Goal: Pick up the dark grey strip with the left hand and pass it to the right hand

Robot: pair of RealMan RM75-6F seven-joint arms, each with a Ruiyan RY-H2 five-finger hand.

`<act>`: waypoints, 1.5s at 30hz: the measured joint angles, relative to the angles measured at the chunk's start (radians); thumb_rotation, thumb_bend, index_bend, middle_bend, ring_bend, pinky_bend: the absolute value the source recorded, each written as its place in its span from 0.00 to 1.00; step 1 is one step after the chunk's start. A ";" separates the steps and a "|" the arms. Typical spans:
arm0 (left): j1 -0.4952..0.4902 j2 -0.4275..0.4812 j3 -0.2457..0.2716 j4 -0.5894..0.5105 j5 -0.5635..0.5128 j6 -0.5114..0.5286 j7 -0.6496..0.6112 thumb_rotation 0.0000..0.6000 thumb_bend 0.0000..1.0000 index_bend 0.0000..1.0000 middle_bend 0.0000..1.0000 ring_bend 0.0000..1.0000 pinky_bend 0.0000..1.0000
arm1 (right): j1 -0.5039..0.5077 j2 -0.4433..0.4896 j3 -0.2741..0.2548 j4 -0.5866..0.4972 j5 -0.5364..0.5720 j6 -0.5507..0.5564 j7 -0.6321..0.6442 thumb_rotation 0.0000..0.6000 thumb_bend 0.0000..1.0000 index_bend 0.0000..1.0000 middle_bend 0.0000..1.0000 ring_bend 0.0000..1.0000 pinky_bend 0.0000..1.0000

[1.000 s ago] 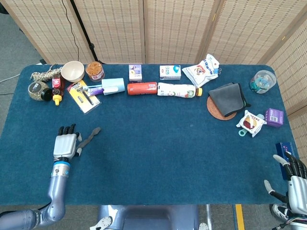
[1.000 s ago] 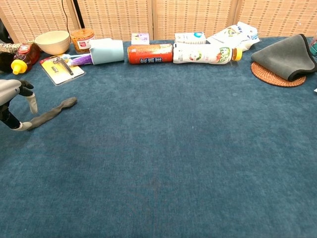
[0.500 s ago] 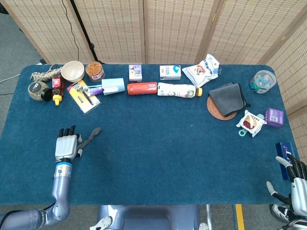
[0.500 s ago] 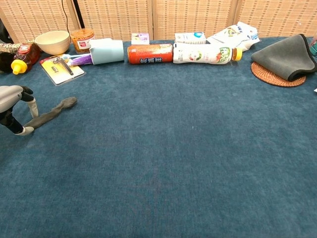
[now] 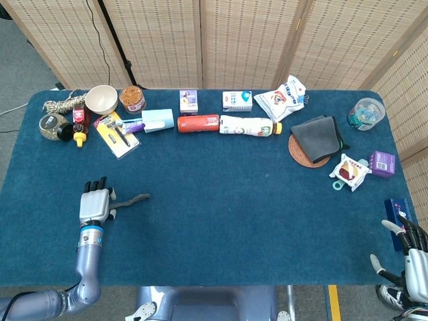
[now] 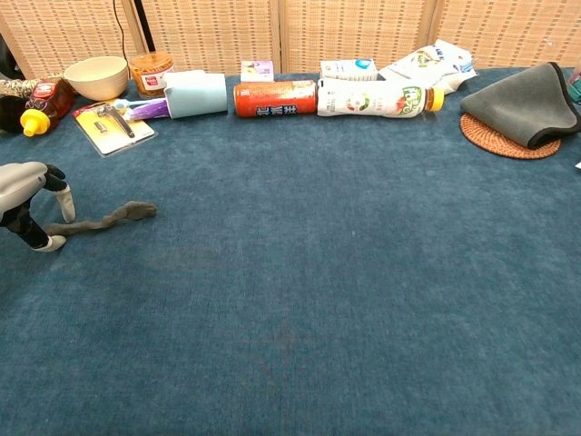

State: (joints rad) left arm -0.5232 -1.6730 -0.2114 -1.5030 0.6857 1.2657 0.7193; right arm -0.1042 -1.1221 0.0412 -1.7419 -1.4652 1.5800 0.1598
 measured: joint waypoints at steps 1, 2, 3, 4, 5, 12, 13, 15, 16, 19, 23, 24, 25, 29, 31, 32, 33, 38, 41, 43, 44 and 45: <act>0.000 0.000 -0.002 -0.003 0.002 0.001 -0.003 1.00 0.28 0.44 0.10 0.10 0.05 | 0.001 0.000 0.000 0.000 0.000 -0.002 0.000 1.00 0.31 0.21 0.09 0.01 0.00; -0.001 0.001 -0.003 -0.007 0.004 0.002 -0.005 1.00 0.28 0.44 0.10 0.10 0.05 | 0.001 0.000 0.000 0.000 0.000 -0.003 0.000 1.00 0.31 0.21 0.09 0.01 0.00; -0.001 0.002 -0.004 -0.012 0.005 0.003 -0.007 1.00 0.28 0.44 0.10 0.10 0.05 | 0.001 0.000 0.000 0.000 0.000 -0.003 0.001 1.00 0.31 0.21 0.09 0.01 0.00; -0.001 0.003 -0.005 -0.016 0.006 0.004 -0.008 1.00 0.28 0.44 0.10 0.10 0.05 | 0.001 0.001 0.000 0.000 0.000 -0.003 0.001 1.00 0.31 0.21 0.09 0.01 0.00; -0.001 0.004 -0.005 -0.019 0.006 0.004 -0.008 1.00 0.28 0.44 0.10 0.10 0.05 | 0.001 0.001 0.000 0.000 0.000 -0.003 0.001 1.00 0.31 0.21 0.09 0.01 0.00; -0.004 0.008 -0.003 -0.039 0.013 0.011 -0.007 1.00 0.28 0.44 0.10 0.10 0.05 | -0.001 0.002 0.000 0.001 0.001 -0.004 0.004 1.00 0.31 0.21 0.09 0.01 0.00; -0.005 0.007 -0.003 -0.039 0.012 0.012 -0.005 1.00 0.29 0.44 0.10 0.10 0.05 | -0.001 0.001 -0.001 0.002 0.001 -0.004 0.005 1.00 0.31 0.21 0.09 0.01 0.00; -0.007 0.004 -0.003 -0.038 0.007 0.012 -0.003 1.00 0.29 0.44 0.10 0.10 0.05 | -0.002 0.001 -0.001 0.003 0.001 -0.004 0.007 1.00 0.31 0.21 0.09 0.02 0.00; -0.007 0.003 -0.003 -0.036 0.004 0.011 -0.001 1.00 0.30 0.44 0.10 0.10 0.05 | -0.003 0.002 -0.001 0.004 0.001 -0.003 0.008 1.00 0.31 0.21 0.09 0.02 0.00; -0.009 -0.001 -0.003 -0.031 -0.004 0.010 0.000 1.00 0.30 0.45 0.10 0.10 0.05 | -0.004 0.003 -0.001 0.005 0.000 -0.001 0.010 1.00 0.31 0.21 0.09 0.02 0.00; -0.010 -0.004 -0.002 -0.027 -0.005 0.010 0.000 1.00 0.31 0.46 0.11 0.10 0.05 | -0.004 0.002 -0.001 0.004 -0.001 -0.002 0.010 1.00 0.31 0.21 0.10 0.02 0.00; -0.010 -0.004 -0.002 -0.026 -0.006 0.009 -0.001 1.00 0.31 0.46 0.11 0.10 0.05 | -0.004 0.002 -0.001 0.004 -0.001 -0.003 0.010 1.00 0.31 0.21 0.10 0.02 0.00; -0.010 -0.003 -0.003 -0.026 -0.007 0.009 -0.002 1.00 0.32 0.46 0.11 0.10 0.05 | -0.003 0.002 0.000 0.004 -0.001 -0.003 0.009 1.00 0.31 0.21 0.10 0.02 0.00; -0.012 -0.003 -0.003 -0.023 -0.006 0.010 -0.002 1.00 0.36 0.48 0.11 0.10 0.05 | -0.004 0.003 0.000 0.002 -0.001 -0.003 0.008 1.00 0.31 0.21 0.10 0.02 0.00; -0.013 -0.003 -0.002 -0.023 -0.009 0.008 0.000 1.00 0.37 0.48 0.11 0.10 0.05 | -0.005 0.003 0.001 0.001 0.001 -0.002 0.006 1.00 0.31 0.21 0.10 0.03 0.00; -0.013 -0.004 -0.001 -0.022 -0.010 0.008 0.001 1.00 0.38 0.48 0.11 0.10 0.05 | -0.005 0.003 0.001 0.001 0.001 -0.002 0.006 1.00 0.31 0.22 0.10 0.03 0.00; -0.013 -0.004 -0.001 -0.022 -0.011 0.007 0.001 1.00 0.38 0.49 0.11 0.10 0.05 | -0.005 0.003 0.000 0.001 0.001 -0.003 0.006 1.00 0.31 0.22 0.10 0.03 0.00; -0.012 -0.005 0.003 -0.021 -0.017 0.004 0.000 1.00 0.42 0.49 0.12 0.11 0.05 | -0.006 0.004 0.000 -0.001 0.004 -0.005 0.005 1.00 0.31 0.22 0.10 0.03 0.00; -0.011 -0.004 0.004 -0.025 -0.019 0.003 -0.003 1.00 0.42 0.49 0.12 0.11 0.05 | -0.005 0.004 0.001 -0.001 0.004 -0.005 0.004 1.00 0.31 0.21 0.10 0.03 0.00; -0.010 -0.003 0.006 -0.026 -0.019 0.003 -0.002 1.00 0.42 0.49 0.12 0.11 0.05 | -0.006 0.004 0.001 -0.002 0.004 -0.005 0.005 1.00 0.31 0.22 0.10 0.03 0.00; -0.009 -0.002 0.006 -0.027 -0.020 0.003 -0.002 1.00 0.42 0.50 0.12 0.11 0.05 | -0.006 0.004 0.001 -0.002 0.004 -0.005 0.005 1.00 0.31 0.22 0.10 0.03 0.00; -0.009 -0.002 0.006 -0.028 -0.022 0.002 -0.004 1.00 0.42 0.50 0.12 0.11 0.05 | -0.006 0.003 0.000 -0.001 0.004 -0.005 0.005 1.00 0.31 0.22 0.10 0.03 0.00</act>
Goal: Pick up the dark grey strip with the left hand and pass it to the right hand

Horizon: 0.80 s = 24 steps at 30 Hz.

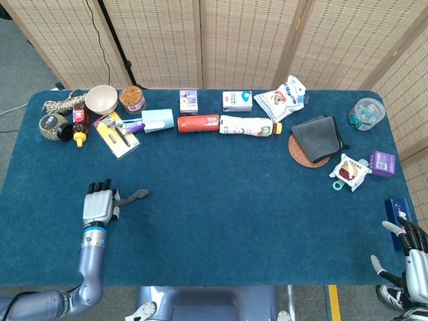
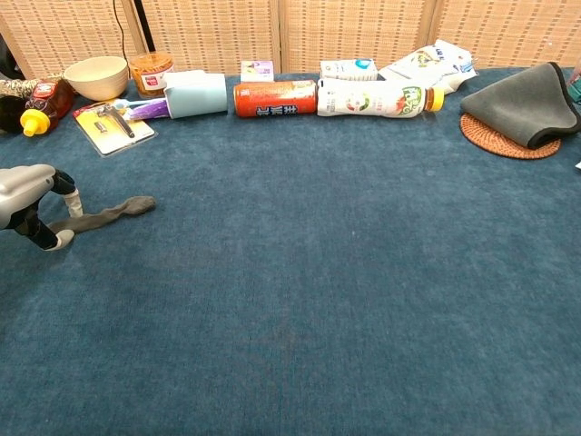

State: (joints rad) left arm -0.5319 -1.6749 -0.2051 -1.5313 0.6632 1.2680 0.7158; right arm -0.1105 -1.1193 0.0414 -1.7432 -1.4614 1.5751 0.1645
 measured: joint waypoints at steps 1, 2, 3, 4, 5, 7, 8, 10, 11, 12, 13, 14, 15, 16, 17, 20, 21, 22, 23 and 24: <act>0.001 0.001 0.000 -0.001 -0.003 -0.001 -0.001 1.00 0.43 0.51 0.13 0.11 0.05 | 0.000 0.000 0.000 0.001 0.000 0.000 0.001 1.00 0.31 0.22 0.10 0.03 0.00; 0.001 0.002 0.000 -0.003 -0.006 -0.002 -0.001 1.00 0.44 0.52 0.13 0.11 0.05 | 0.000 0.000 0.000 0.002 -0.001 0.000 0.001 1.00 0.31 0.22 0.10 0.03 0.00; 0.001 0.003 0.001 -0.004 -0.007 -0.002 0.000 1.00 0.46 0.53 0.13 0.11 0.05 | -0.001 0.000 0.000 0.002 -0.001 0.001 0.002 1.00 0.31 0.21 0.10 0.03 0.00; 0.002 0.004 0.002 -0.005 -0.007 -0.002 0.000 1.00 0.47 0.54 0.13 0.12 0.05 | -0.001 0.000 0.000 0.002 -0.002 0.002 0.002 1.00 0.31 0.21 0.10 0.03 0.00; 0.002 0.004 0.003 -0.006 -0.006 -0.001 0.001 1.00 0.49 0.55 0.14 0.12 0.05 | -0.001 0.000 0.001 0.001 -0.002 0.002 0.002 1.00 0.31 0.21 0.10 0.03 0.00; 0.002 0.007 0.005 -0.010 -0.004 0.000 0.000 1.00 0.52 0.56 0.14 0.12 0.05 | 0.000 0.000 0.001 0.001 -0.003 0.002 0.003 1.00 0.31 0.22 0.10 0.03 0.00; 0.003 0.008 0.005 -0.011 -0.003 0.000 0.000 1.00 0.54 0.57 0.14 0.12 0.05 | 0.000 0.000 0.001 0.001 -0.003 0.002 0.003 1.00 0.31 0.22 0.10 0.03 0.00; 0.002 0.012 0.007 -0.011 0.002 0.001 0.000 1.00 0.56 0.58 0.15 0.12 0.05 | 0.000 0.000 0.002 -0.001 -0.004 0.003 0.003 1.00 0.31 0.21 0.10 0.03 0.00; 0.003 0.013 0.008 -0.011 0.006 0.002 -0.001 1.00 0.56 0.59 0.15 0.12 0.05 | 0.000 0.001 0.002 -0.002 -0.005 0.004 0.002 1.00 0.31 0.21 0.11 0.03 0.00; 0.003 0.016 0.010 -0.010 0.011 0.003 -0.001 1.00 0.57 0.60 0.16 0.12 0.05 | -0.001 0.001 0.002 -0.002 -0.006 0.005 0.002 1.00 0.31 0.21 0.11 0.03 0.00; 0.003 0.018 0.012 -0.009 0.016 0.004 -0.001 1.00 0.57 0.60 0.16 0.12 0.05 | -0.001 0.001 0.002 -0.003 -0.006 0.005 0.001 1.00 0.31 0.21 0.11 0.03 0.00; 0.003 0.021 0.015 -0.007 0.021 0.004 -0.001 1.00 0.58 0.61 0.16 0.12 0.05 | -0.001 0.001 0.002 -0.004 -0.007 0.006 0.001 1.00 0.31 0.21 0.11 0.03 0.00; 0.004 0.024 0.018 -0.005 0.028 0.005 -0.002 1.00 0.58 0.61 0.16 0.13 0.05 | -0.003 0.005 0.000 -0.006 -0.010 0.007 0.002 1.00 0.31 0.21 0.11 0.03 0.00; 0.004 0.027 0.020 -0.003 0.032 0.005 -0.003 1.00 0.59 0.62 0.16 0.13 0.05 | -0.003 0.009 -0.001 -0.007 -0.010 0.007 0.003 1.00 0.31 0.21 0.11 0.03 0.00; 0.005 0.030 0.022 -0.002 0.036 0.005 -0.003 1.00 0.59 0.62 0.17 0.13 0.05 | -0.002 0.011 -0.001 -0.008 -0.011 0.006 0.002 1.00 0.31 0.21 0.11 0.03 0.00; 0.009 0.037 0.026 0.000 0.041 0.004 -0.012 1.00 0.59 0.63 0.17 0.13 0.05 | 0.001 0.003 0.000 -0.012 -0.011 0.003 -0.004 1.00 0.31 0.21 0.11 0.03 0.00; 0.011 0.038 0.028 0.003 0.042 0.002 -0.012 1.00 0.59 0.63 0.17 0.13 0.05 | 0.001 0.003 0.000 -0.012 -0.013 0.004 -0.004 1.00 0.31 0.21 0.11 0.03 0.00; 0.011 0.039 0.029 0.004 0.043 0.001 -0.012 1.00 0.59 0.63 0.17 0.13 0.05 | 0.001 0.003 0.001 -0.013 -0.014 0.005 -0.004 1.00 0.31 0.21 0.11 0.03 0.00; 0.012 0.039 0.030 0.005 0.044 0.000 -0.015 1.00 0.59 0.63 0.17 0.13 0.05 | 0.001 0.002 0.001 -0.013 -0.015 0.006 -0.004 1.00 0.31 0.21 0.11 0.03 0.00; 0.014 0.040 0.031 0.006 0.048 -0.001 -0.020 1.00 0.59 0.63 0.17 0.13 0.05 | 0.001 0.002 0.001 -0.013 -0.015 0.006 -0.005 1.00 0.31 0.21 0.11 0.03 0.00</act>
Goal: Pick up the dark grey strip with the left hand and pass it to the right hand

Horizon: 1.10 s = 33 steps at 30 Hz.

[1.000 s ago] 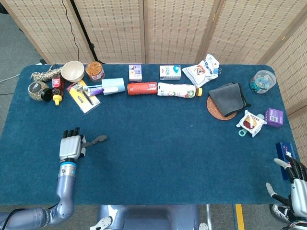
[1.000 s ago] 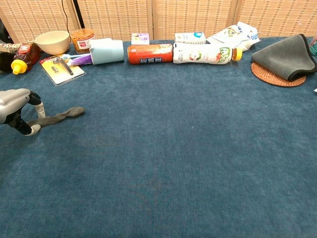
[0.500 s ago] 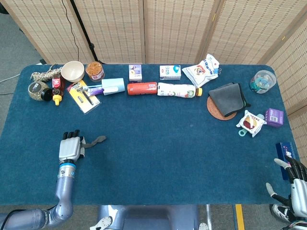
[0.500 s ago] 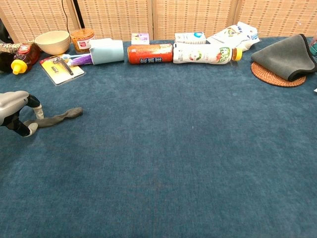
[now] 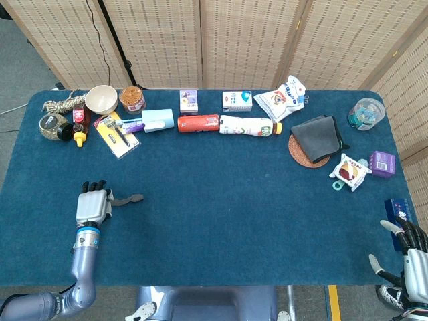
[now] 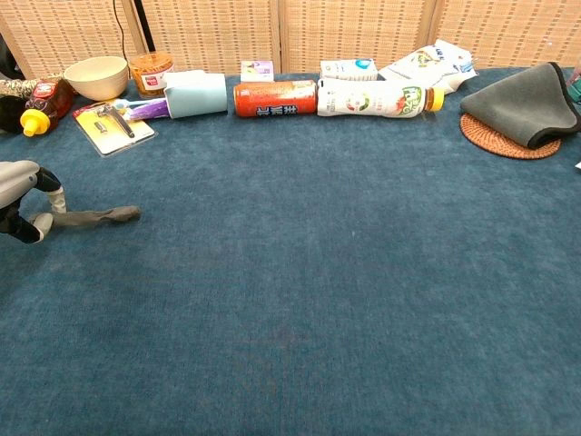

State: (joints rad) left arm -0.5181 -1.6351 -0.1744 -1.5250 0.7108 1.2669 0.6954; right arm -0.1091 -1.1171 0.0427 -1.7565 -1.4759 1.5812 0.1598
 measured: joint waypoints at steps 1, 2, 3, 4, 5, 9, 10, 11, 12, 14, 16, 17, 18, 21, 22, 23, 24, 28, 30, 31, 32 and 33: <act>0.001 0.000 0.000 0.001 0.004 0.000 -0.003 1.00 0.59 0.64 0.17 0.13 0.05 | 0.000 0.000 0.001 0.000 0.000 0.001 0.000 1.00 0.31 0.21 0.11 0.03 0.00; 0.002 0.001 0.001 0.001 0.008 0.000 -0.006 1.00 0.59 0.64 0.18 0.13 0.05 | 0.000 -0.001 0.001 0.000 0.000 0.001 0.000 1.00 0.31 0.21 0.11 0.03 0.00; 0.002 0.002 0.001 0.002 0.013 0.000 -0.008 1.00 0.59 0.64 0.18 0.14 0.05 | 0.000 -0.001 0.001 0.000 0.000 0.001 -0.001 1.00 0.31 0.21 0.11 0.03 0.00; 0.002 0.003 0.002 0.002 0.016 0.000 -0.009 1.00 0.59 0.65 0.18 0.14 0.05 | 0.000 -0.002 0.001 0.000 -0.001 0.001 -0.001 1.00 0.31 0.21 0.11 0.03 0.00; 0.003 0.004 0.003 0.003 0.020 0.000 -0.010 1.00 0.59 0.65 0.18 0.14 0.05 | 0.001 -0.002 0.001 0.000 -0.001 0.001 -0.001 1.00 0.31 0.21 0.11 0.03 0.00; 0.005 0.008 0.003 0.007 0.032 0.002 -0.017 1.00 0.59 0.66 0.19 0.14 0.05 | 0.003 -0.005 0.001 0.001 -0.001 -0.002 -0.001 1.00 0.31 0.21 0.11 0.03 0.00; 0.006 0.009 0.002 0.008 0.033 0.002 -0.019 1.00 0.59 0.66 0.19 0.14 0.05 | 0.004 -0.005 0.002 0.002 -0.002 -0.002 -0.001 1.00 0.31 0.21 0.11 0.03 0.00; 0.007 0.011 0.002 0.009 0.034 0.002 -0.020 1.00 0.59 0.66 0.19 0.14 0.05 | 0.004 -0.006 0.002 0.002 -0.002 -0.003 -0.001 1.00 0.31 0.21 0.11 0.03 0.00; 0.007 0.014 0.001 0.009 0.035 0.002 -0.022 1.00 0.59 0.66 0.19 0.14 0.05 | 0.005 -0.006 0.002 0.002 -0.002 -0.004 -0.001 1.00 0.31 0.21 0.11 0.03 0.00; 0.009 0.018 0.000 0.006 0.038 0.002 -0.026 1.00 0.59 0.66 0.19 0.15 0.05 | 0.006 -0.006 0.003 0.002 -0.002 -0.004 -0.001 1.00 0.31 0.21 0.11 0.03 0.00; 0.010 0.023 -0.002 0.003 0.045 0.003 -0.030 1.00 0.59 0.67 0.19 0.15 0.05 | 0.008 -0.007 0.003 0.002 -0.004 -0.006 -0.001 1.00 0.31 0.21 0.11 0.04 0.00; 0.011 0.026 -0.003 0.001 0.049 0.004 -0.033 1.00 0.59 0.67 0.19 0.15 0.05 | 0.009 -0.007 0.003 0.002 -0.005 -0.007 -0.001 1.00 0.31 0.21 0.11 0.04 0.00; 0.011 0.032 -0.005 -0.004 0.054 0.005 -0.038 1.00 0.59 0.68 0.19 0.15 0.05 | 0.010 -0.007 0.004 0.002 -0.005 -0.008 -0.001 1.00 0.31 0.21 0.11 0.04 0.00; 0.011 0.052 -0.010 -0.018 0.072 0.007 -0.046 1.00 0.60 0.68 0.19 0.15 0.05 | 0.012 -0.008 0.004 0.002 -0.006 -0.009 -0.002 1.00 0.31 0.21 0.12 0.04 0.00; 0.011 0.059 -0.011 -0.023 0.079 0.008 -0.049 1.00 0.60 0.68 0.19 0.15 0.05 | 0.013 -0.008 0.005 0.002 -0.007 -0.009 -0.002 1.00 0.31 0.21 0.12 0.04 0.00; 0.011 0.066 -0.013 -0.028 0.085 0.009 -0.051 1.00 0.60 0.69 0.20 0.15 0.05 | 0.014 -0.008 0.005 0.001 -0.007 -0.010 -0.002 1.00 0.31 0.21 0.12 0.04 0.00; 0.010 0.077 -0.014 -0.038 0.094 0.008 -0.054 1.00 0.60 0.69 0.20 0.15 0.05 | 0.015 -0.007 0.005 0.000 -0.008 -0.011 -0.003 1.00 0.31 0.21 0.12 0.04 0.00; 0.007 0.116 -0.019 -0.072 0.118 0.004 -0.062 1.00 0.60 0.70 0.20 0.15 0.05 | 0.020 -0.002 0.005 -0.007 -0.011 -0.015 -0.008 1.00 0.31 0.21 0.12 0.04 0.00; 0.004 0.140 -0.023 -0.098 0.128 -0.006 -0.070 1.00 0.60 0.70 0.20 0.15 0.05 | 0.022 0.001 0.005 -0.013 -0.015 -0.018 -0.009 1.00 0.31 0.22 0.12 0.04 0.00; 0.003 0.151 -0.026 -0.111 0.127 -0.014 -0.074 1.00 0.60 0.70 0.20 0.15 0.05 | 0.024 0.003 0.004 -0.017 -0.017 -0.020 -0.009 1.00 0.31 0.22 0.12 0.04 0.00; 0.001 0.164 -0.029 -0.125 0.126 -0.023 -0.079 1.00 0.60 0.70 0.20 0.15 0.05 | 0.025 0.004 0.004 -0.021 -0.019 -0.022 -0.009 1.00 0.31 0.22 0.12 0.04 0.00; -0.001 0.181 -0.033 -0.145 0.123 -0.036 -0.084 1.00 0.60 0.70 0.20 0.15 0.05 | 0.028 0.006 0.003 -0.025 -0.022 -0.025 -0.010 1.00 0.31 0.23 0.12 0.04 0.00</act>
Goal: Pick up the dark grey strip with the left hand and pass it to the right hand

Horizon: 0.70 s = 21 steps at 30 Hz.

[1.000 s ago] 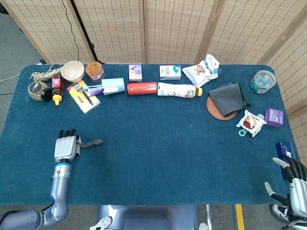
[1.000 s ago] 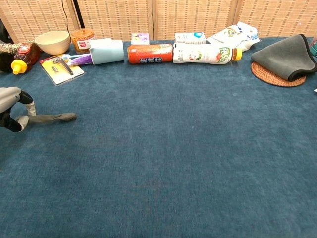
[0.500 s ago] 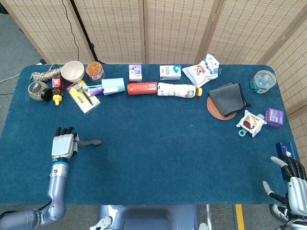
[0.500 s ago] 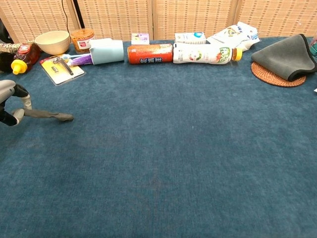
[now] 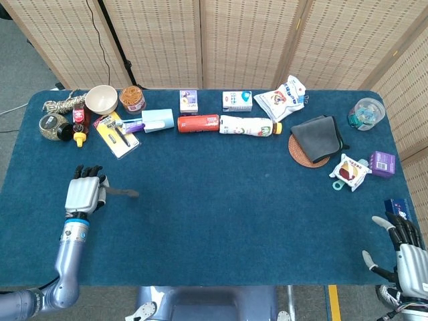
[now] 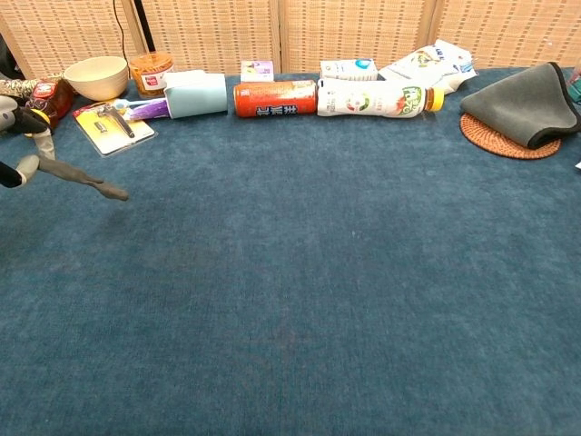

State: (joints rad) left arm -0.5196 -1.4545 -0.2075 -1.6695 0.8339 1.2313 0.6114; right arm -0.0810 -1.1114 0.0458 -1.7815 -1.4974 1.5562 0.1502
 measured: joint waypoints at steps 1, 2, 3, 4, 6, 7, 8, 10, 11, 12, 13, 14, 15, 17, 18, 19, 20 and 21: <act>-0.003 0.014 -0.003 -0.013 -0.002 -0.009 -0.003 1.00 0.60 0.70 0.20 0.15 0.05 | 0.002 0.001 0.000 -0.003 -0.002 -0.002 -0.001 1.00 0.31 0.24 0.12 0.04 0.00; -0.006 0.028 -0.007 -0.026 -0.003 -0.016 -0.005 1.00 0.60 0.70 0.20 0.15 0.05 | 0.004 0.002 -0.001 -0.005 -0.003 -0.004 -0.003 1.00 0.31 0.25 0.12 0.04 0.00; -0.010 0.046 -0.012 -0.040 -0.004 -0.024 -0.007 1.00 0.60 0.70 0.20 0.15 0.05 | 0.006 0.003 -0.001 -0.009 -0.005 -0.006 -0.005 1.00 0.31 0.25 0.12 0.04 0.00; -0.014 0.058 -0.016 -0.051 -0.003 -0.029 -0.007 1.00 0.60 0.70 0.20 0.15 0.05 | 0.008 0.004 -0.001 -0.012 -0.006 -0.008 -0.007 1.00 0.31 0.25 0.12 0.04 0.00; -0.023 0.081 -0.025 -0.072 0.000 -0.035 -0.009 1.00 0.60 0.70 0.20 0.15 0.05 | 0.013 0.006 -0.002 -0.020 -0.012 -0.014 -0.008 1.00 0.31 0.25 0.12 0.04 0.00; -0.027 0.090 -0.029 -0.081 0.001 -0.037 -0.010 1.00 0.60 0.70 0.20 0.15 0.05 | 0.016 0.007 -0.002 -0.024 -0.014 -0.016 -0.009 1.00 0.31 0.25 0.12 0.04 0.00; -0.031 0.098 -0.034 -0.090 0.002 -0.038 -0.010 1.00 0.60 0.71 0.20 0.15 0.05 | 0.019 0.009 -0.001 -0.027 -0.018 -0.018 -0.009 1.00 0.31 0.25 0.12 0.04 0.00; -0.042 0.118 -0.047 -0.114 0.009 -0.041 -0.009 1.00 0.60 0.72 0.20 0.15 0.05 | 0.028 0.014 0.001 -0.037 -0.028 -0.023 -0.012 1.00 0.31 0.25 0.12 0.04 0.00; -0.048 0.129 -0.052 -0.126 0.010 -0.043 -0.007 1.00 0.60 0.72 0.20 0.15 0.05 | 0.032 0.017 0.001 -0.043 -0.032 -0.026 -0.012 1.00 0.31 0.25 0.12 0.04 0.00; -0.056 0.142 -0.058 -0.141 0.010 -0.045 -0.004 1.00 0.60 0.72 0.20 0.15 0.05 | 0.037 0.021 0.002 -0.050 -0.036 -0.030 -0.013 1.00 0.31 0.25 0.12 0.04 0.00; -0.063 0.150 -0.062 -0.152 0.009 -0.047 -0.002 1.00 0.60 0.72 0.20 0.15 0.05 | 0.041 0.023 0.003 -0.056 -0.039 -0.033 -0.013 1.00 0.31 0.25 0.12 0.04 0.00; -0.070 0.156 -0.066 -0.162 0.007 -0.049 0.001 1.00 0.60 0.72 0.20 0.15 0.05 | 0.045 0.025 0.003 -0.061 -0.042 -0.037 -0.012 1.00 0.31 0.25 0.12 0.04 0.00; -0.080 0.162 -0.071 -0.174 0.004 -0.051 0.006 1.00 0.60 0.72 0.20 0.15 0.05 | 0.051 0.028 0.004 -0.069 -0.047 -0.042 -0.009 1.00 0.31 0.25 0.12 0.04 0.00; -0.094 0.169 -0.077 -0.191 -0.004 -0.055 0.013 1.00 0.60 0.72 0.20 0.15 0.05 | 0.061 0.033 0.005 -0.081 -0.054 -0.051 -0.001 1.00 0.31 0.25 0.12 0.05 0.00; -0.101 0.172 -0.080 -0.197 -0.010 -0.057 0.017 1.00 0.60 0.72 0.20 0.15 0.05 | 0.067 0.037 0.006 -0.089 -0.058 -0.056 0.005 1.00 0.31 0.25 0.12 0.05 0.00; -0.107 0.174 -0.083 -0.203 -0.014 -0.059 0.019 1.00 0.60 0.72 0.20 0.15 0.05 | 0.072 0.040 0.007 -0.093 -0.061 -0.060 0.009 1.00 0.31 0.25 0.12 0.05 0.00; -0.114 0.176 -0.085 -0.209 -0.018 -0.060 0.022 1.00 0.60 0.72 0.20 0.15 0.05 | 0.076 0.043 0.008 -0.098 -0.064 -0.063 0.013 1.00 0.31 0.25 0.12 0.05 0.00; -0.123 0.178 -0.089 -0.218 -0.024 -0.062 0.026 1.00 0.60 0.72 0.20 0.15 0.05 | 0.081 0.046 0.010 -0.102 -0.068 -0.066 0.016 1.00 0.31 0.25 0.13 0.05 0.00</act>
State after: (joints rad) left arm -0.6425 -1.2761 -0.2961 -1.8879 0.8095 1.1692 0.6378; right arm 0.0004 -1.0651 0.0555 -1.8840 -1.5651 1.4903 0.1659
